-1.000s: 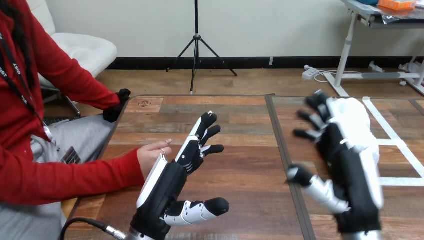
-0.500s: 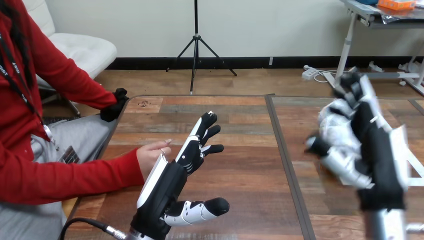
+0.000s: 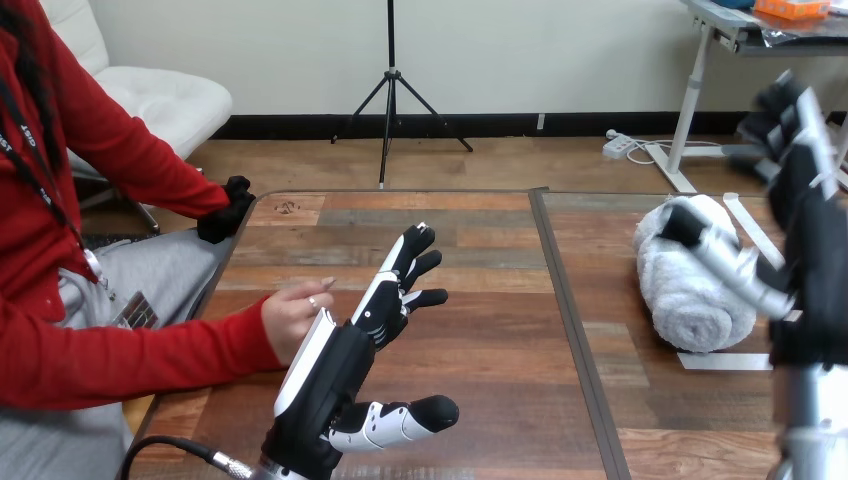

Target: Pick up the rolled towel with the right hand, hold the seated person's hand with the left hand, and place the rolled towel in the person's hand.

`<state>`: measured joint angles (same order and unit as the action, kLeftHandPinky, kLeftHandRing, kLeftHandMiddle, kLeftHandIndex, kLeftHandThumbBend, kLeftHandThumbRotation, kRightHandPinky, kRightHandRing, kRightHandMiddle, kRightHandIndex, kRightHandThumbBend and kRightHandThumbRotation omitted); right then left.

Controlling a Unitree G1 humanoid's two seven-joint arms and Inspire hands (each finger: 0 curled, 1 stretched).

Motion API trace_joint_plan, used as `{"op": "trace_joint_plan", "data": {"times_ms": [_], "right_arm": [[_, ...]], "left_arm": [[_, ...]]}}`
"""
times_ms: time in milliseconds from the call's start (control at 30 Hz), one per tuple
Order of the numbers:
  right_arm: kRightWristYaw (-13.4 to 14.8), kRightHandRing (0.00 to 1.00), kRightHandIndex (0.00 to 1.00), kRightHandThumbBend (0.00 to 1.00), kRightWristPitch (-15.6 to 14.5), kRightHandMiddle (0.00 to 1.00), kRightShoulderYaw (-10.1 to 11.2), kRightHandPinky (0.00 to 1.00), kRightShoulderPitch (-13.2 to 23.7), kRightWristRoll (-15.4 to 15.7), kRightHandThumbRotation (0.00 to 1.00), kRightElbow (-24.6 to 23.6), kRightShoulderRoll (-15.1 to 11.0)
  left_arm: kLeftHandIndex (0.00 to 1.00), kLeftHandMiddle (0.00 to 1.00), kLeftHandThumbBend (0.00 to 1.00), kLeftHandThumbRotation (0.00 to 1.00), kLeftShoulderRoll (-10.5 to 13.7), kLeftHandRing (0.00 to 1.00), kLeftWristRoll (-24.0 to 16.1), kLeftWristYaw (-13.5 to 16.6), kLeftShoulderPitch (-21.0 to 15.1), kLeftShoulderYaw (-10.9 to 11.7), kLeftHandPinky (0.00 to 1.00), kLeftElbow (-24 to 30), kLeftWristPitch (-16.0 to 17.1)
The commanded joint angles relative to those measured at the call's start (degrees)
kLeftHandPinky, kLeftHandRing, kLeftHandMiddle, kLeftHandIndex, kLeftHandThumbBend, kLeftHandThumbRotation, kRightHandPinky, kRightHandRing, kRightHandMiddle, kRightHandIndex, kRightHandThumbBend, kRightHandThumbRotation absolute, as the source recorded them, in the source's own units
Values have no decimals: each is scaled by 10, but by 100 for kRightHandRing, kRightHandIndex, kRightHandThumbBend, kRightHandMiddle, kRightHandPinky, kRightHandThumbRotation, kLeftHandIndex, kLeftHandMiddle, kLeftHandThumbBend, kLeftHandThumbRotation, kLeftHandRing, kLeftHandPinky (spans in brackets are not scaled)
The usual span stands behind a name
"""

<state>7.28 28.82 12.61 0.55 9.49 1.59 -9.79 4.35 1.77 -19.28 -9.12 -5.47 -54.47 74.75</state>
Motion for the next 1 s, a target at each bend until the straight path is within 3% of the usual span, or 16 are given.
{"op": "trace_joint_plan", "data": {"times_ms": [0, 200, 467, 800, 967], "right_arm": [[18, 93, 97, 100, -36, 94, 10, 82, 62, 19, 59, -37, -16], [41, 92, 97, 100, -100, 93, 16, 81, 85, 65, 61, -50, -30], [47, 91, 96, 100, -181, 92, 17, 78, 121, 100, 60, -50, -54], [27, 87, 96, 100, -288, 92, 11, 71, 184, 118, 58, -21, -97], [17, 75, 96, 100, -342, 92, 3, 59, 215, 132, 58, -6, -114]], "left_arm": [[100, 100, 100, 71, 2, 95, 1, 6, -30, 8, 83, 6, 10], [100, 100, 100, 70, 0, 95, 6, 3, -30, 7, 83, 6, 6], [100, 100, 100, 70, -2, 95, 15, -3, -31, 3, 83, 6, 5], [100, 100, 100, 70, -4, 95, 5, 3, -33, 6, 84, 4, 9], [100, 100, 100, 70, -6, 95, 7, 2, -32, 5, 84, 4, 7]]}}
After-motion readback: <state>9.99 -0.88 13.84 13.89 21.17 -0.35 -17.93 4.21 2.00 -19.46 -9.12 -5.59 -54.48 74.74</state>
